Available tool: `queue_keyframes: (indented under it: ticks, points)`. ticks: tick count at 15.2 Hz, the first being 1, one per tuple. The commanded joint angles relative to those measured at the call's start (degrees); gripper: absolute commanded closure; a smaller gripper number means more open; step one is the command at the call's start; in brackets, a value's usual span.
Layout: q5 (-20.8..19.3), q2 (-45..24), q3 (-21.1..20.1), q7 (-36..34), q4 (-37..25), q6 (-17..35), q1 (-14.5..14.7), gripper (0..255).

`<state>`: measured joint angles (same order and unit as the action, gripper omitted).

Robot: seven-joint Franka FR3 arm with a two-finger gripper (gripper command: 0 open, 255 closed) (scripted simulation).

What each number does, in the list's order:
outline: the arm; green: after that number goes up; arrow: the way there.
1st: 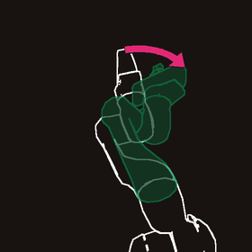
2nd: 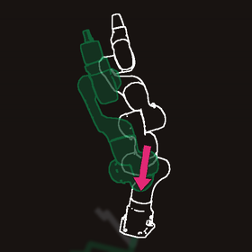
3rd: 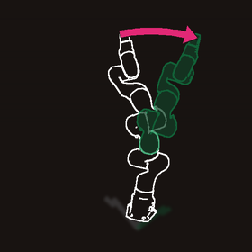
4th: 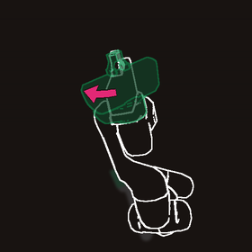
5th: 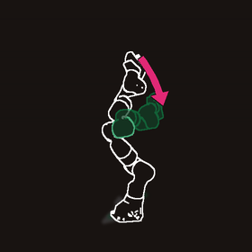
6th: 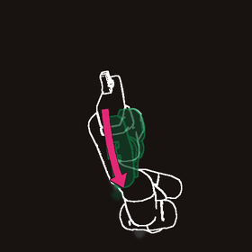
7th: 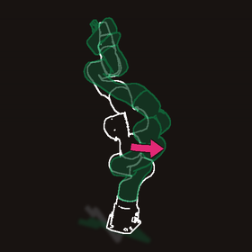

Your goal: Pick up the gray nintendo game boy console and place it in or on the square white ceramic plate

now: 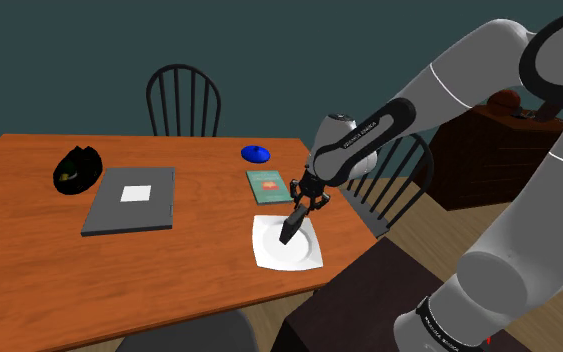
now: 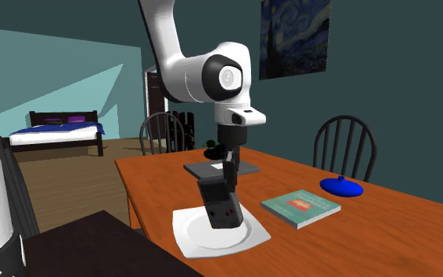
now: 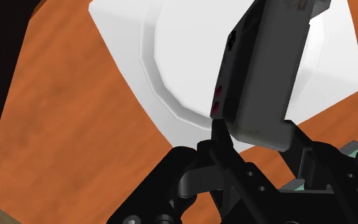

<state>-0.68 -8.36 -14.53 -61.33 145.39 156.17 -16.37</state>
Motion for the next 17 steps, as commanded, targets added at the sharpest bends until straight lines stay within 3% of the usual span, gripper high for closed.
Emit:
queue_keyframes:
  ticks: [1, 3, 4, 9, 13, 17]
  points:
    - [0.1, -0.2, -0.1, 0.0, 0.3, -0.2, 0.1, 255]
    - [0.1, -0.2, -0.1, 0.0, 0.3, -0.2, 0.1, 255]
    - [0.0, -0.3, -0.1, 0.0, 0.4, 0.0, 0.1, 0]
    - [0.1, -0.2, -0.1, 0.0, 0.3, -0.2, 0.1, 0]
    - [3.9, 7.8, -1.1, 2.8, 0.2, -8.0, -0.6, 0]
    - [3.9, 7.8, -1.1, 2.8, 0.2, -8.0, -0.5, 0]
